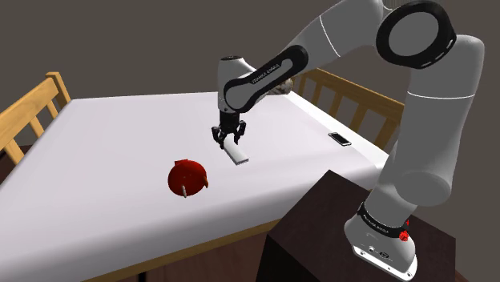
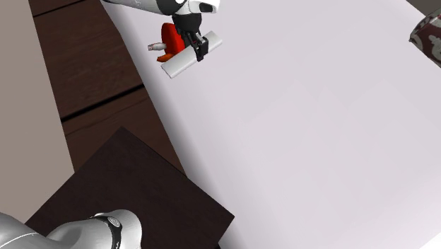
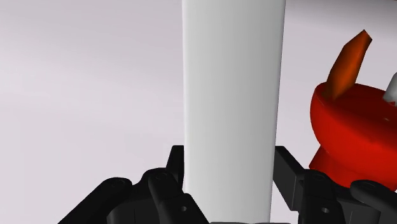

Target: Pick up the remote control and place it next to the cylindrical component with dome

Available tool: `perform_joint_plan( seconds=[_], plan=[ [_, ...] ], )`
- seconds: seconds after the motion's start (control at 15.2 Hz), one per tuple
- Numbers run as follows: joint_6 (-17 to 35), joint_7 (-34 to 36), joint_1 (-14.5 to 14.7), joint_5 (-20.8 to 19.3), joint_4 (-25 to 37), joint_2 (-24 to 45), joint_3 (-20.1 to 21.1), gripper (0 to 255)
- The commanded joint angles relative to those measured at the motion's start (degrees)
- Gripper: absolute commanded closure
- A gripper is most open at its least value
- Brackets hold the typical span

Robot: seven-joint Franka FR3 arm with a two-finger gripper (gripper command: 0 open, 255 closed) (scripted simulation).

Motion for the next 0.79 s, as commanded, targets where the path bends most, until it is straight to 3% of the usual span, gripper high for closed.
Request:
perform_joint_plan(
  seconds=[0.0, 0.73],
  plan=[
    [1.5, 0.1, 0.0, -0.1, -0.5, 0.9, 0.0, 255],
    [8.6, 0.8, 0.3, -0.9, -1.9, 6.7, -0.4, 255]
  ],
)
